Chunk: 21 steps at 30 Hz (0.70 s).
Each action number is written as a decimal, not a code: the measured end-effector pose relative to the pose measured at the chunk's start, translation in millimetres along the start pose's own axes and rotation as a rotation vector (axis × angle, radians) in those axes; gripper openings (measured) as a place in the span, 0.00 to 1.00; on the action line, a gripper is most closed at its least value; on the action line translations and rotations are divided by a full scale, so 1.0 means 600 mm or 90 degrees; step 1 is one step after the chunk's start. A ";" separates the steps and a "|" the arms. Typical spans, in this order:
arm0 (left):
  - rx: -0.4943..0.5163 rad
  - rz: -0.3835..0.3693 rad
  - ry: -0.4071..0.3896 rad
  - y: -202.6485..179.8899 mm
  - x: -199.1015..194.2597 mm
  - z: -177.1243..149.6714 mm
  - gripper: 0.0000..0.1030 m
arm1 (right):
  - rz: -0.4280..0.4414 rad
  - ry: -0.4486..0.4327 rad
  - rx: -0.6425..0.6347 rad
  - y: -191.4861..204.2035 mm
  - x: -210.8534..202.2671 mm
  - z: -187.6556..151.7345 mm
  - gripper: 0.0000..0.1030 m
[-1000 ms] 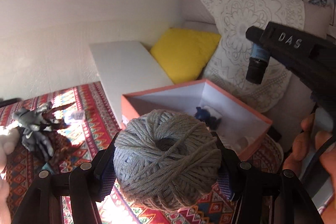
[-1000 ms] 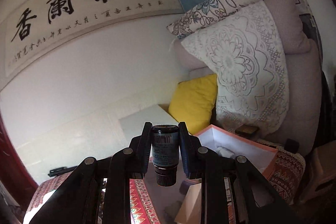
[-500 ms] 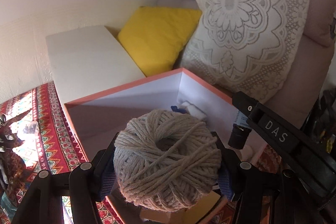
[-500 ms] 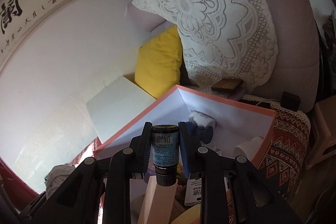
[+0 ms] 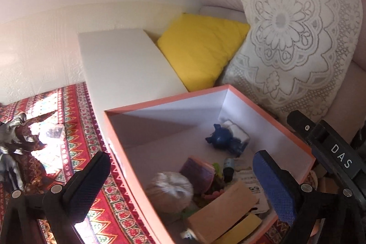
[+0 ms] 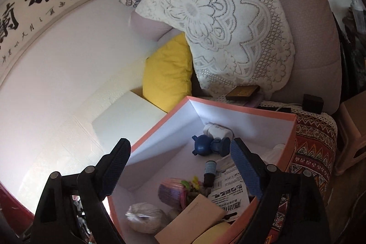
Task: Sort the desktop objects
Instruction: 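Carry the bottle and yarn ball into the pink box and open both tools, then grasp the dark snack packet with the right tool while the left tool grasps the brown pouch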
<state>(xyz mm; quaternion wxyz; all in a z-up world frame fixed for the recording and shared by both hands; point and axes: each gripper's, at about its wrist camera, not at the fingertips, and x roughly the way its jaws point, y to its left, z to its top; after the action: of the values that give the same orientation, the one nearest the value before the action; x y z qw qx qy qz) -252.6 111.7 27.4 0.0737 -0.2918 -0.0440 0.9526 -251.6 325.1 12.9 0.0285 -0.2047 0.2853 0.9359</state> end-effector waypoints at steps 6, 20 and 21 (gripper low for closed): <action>-0.023 0.066 -0.016 0.084 -0.072 -0.026 0.99 | 0.037 -0.001 -0.052 0.079 -0.018 -0.032 0.89; -0.125 0.288 0.045 0.424 -0.219 -0.219 0.99 | 0.253 0.246 -0.270 0.351 0.045 -0.279 0.90; -0.143 0.297 0.052 0.453 -0.227 -0.234 0.99 | 0.260 0.275 -0.291 0.367 0.057 -0.306 0.90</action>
<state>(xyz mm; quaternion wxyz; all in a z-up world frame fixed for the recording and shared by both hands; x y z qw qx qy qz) -93.3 -172.8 -48.2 -0.1792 -0.3386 -0.0781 0.9204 -253.2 38.6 -24.2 -0.2662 -0.3375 0.1036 0.8970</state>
